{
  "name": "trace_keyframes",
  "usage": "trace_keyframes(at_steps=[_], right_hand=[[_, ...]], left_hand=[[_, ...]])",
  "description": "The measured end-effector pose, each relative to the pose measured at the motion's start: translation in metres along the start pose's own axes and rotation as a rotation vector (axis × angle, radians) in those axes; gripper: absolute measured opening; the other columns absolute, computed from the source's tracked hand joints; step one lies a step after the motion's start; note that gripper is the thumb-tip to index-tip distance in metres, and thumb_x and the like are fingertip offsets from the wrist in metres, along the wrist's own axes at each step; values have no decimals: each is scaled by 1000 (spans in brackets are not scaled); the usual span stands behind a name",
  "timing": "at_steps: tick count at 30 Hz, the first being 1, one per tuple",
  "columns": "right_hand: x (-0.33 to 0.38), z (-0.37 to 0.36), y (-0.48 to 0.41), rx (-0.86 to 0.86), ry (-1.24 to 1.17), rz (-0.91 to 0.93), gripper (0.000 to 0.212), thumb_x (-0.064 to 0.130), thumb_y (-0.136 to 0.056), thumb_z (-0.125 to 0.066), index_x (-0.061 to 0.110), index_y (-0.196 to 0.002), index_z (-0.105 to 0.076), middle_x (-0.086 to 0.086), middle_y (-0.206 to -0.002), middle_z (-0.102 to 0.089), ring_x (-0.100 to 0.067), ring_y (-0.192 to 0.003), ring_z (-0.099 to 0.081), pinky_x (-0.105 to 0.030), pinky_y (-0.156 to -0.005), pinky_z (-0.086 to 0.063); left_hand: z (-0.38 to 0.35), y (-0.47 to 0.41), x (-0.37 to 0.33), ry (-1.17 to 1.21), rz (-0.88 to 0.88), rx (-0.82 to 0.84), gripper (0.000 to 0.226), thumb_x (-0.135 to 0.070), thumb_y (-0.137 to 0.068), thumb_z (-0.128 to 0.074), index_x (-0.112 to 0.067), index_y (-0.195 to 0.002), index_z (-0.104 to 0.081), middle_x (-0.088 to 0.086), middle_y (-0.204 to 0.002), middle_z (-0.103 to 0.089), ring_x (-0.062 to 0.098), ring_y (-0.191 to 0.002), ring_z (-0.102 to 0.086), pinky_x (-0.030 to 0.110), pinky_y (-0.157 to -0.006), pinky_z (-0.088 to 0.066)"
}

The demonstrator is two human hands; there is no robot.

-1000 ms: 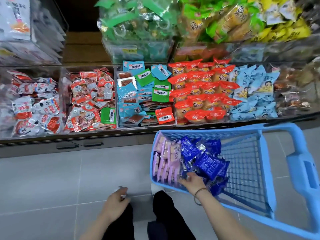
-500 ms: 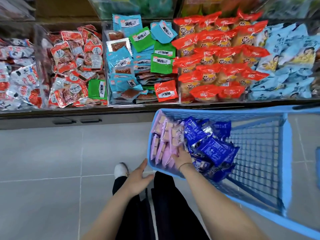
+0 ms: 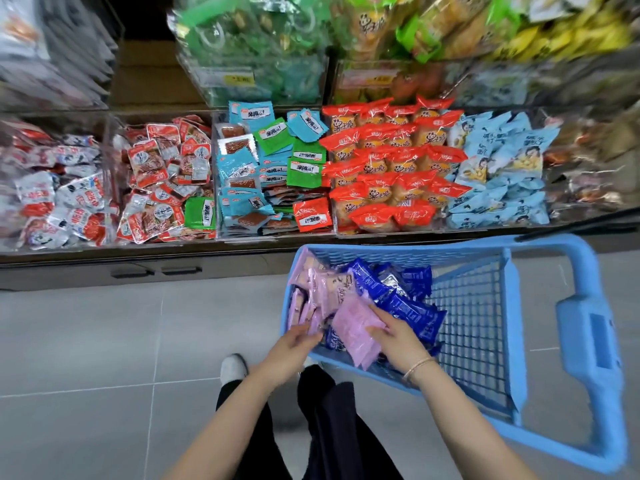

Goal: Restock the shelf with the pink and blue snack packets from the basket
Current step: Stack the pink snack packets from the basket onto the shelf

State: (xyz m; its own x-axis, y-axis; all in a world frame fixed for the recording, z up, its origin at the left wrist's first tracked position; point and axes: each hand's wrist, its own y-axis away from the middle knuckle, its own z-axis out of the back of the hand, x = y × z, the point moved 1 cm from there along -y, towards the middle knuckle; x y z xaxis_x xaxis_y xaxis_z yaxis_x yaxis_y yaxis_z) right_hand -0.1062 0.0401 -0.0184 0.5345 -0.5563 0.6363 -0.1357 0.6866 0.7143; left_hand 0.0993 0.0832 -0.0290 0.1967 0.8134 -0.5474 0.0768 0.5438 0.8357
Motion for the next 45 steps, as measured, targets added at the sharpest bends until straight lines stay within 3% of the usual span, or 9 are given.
trace_keyframes(at_steps=[7,13,18,20,25,33,38,42,45], right_hand=[[56,-28,45,214,-209,385,60,6,-89,-58,34,-137,-32,24,-137,-39,10,-128,-37,-9,-102,-35],[62,-25,35,-107,-231,421,57,-7,-79,-62,39,-109,-51,6,-116,-58,-3,-82,-60,-21,-80,-50],[62,-23,26,-57,-235,280,83,6,-71,-79,21,-138,-33,-1,-138,-35,-12,-118,-48,-36,-99,-47],[63,-19,24,61,-222,271,92,5,-71,-78,22,-144,-24,12,-134,-37,6,-114,-48,-20,-91,-48],[73,-22,20,263,-275,237,79,-2,-79,-69,17,-143,-28,1,-127,-54,-7,-106,-61,-26,-86,-53],[59,-41,1,211,-302,224,77,-2,-74,-73,16,-139,-35,-5,-129,-53,-21,-110,-59,-30,-87,-53],[30,-54,-27,248,-449,40,46,32,-81,-70,28,-123,-50,-2,-113,-64,-18,-101,-65,-33,-79,-56],[-18,-47,-72,-37,-473,-218,6,13,-89,-60,19,-89,-60,-12,-94,-64,-24,-77,-61,-35,-69,-52],[-55,-44,-100,-94,-155,-330,24,16,-88,-64,22,-68,-53,-8,-77,-55,-20,-71,-52,-34,-68,-46]], left_hand=[[-7,23,-43,591,-7,243,47,-45,-84,-55,-12,-116,-65,19,-114,-68,30,-97,-66,44,-89,-50],[11,40,-37,779,-129,404,48,-31,-68,-75,-10,-110,-70,20,-116,-65,30,-95,-66,40,-79,-55],[12,53,-34,834,-178,429,63,-35,-58,-87,-9,-113,-68,21,-118,-64,31,-98,-66,40,-81,-54],[14,59,-34,784,-194,438,66,-43,-61,-84,-12,-117,-66,21,-123,-62,33,-105,-64,44,-85,-53],[19,68,-36,551,-192,309,78,-50,-59,-83,-17,-125,-57,17,-126,-62,32,-114,-60,48,-101,-45],[26,57,-32,283,-179,-36,56,-17,-65,-71,-10,-119,-55,10,-105,-71,23,-93,-69,30,-77,-54],[42,50,-5,298,-122,-108,42,-4,-76,-72,-11,-115,-57,6,-101,-73,20,-89,-71,21,-68,-53],[61,48,24,463,-79,-264,69,-28,-49,-81,-9,-112,-59,14,-105,-72,33,-99,-67,43,-93,-51],[72,46,45,556,-37,-371,70,-26,-46,-81,-12,-112,-60,14,-109,-70,33,-103,-65,48,-102,-44]])
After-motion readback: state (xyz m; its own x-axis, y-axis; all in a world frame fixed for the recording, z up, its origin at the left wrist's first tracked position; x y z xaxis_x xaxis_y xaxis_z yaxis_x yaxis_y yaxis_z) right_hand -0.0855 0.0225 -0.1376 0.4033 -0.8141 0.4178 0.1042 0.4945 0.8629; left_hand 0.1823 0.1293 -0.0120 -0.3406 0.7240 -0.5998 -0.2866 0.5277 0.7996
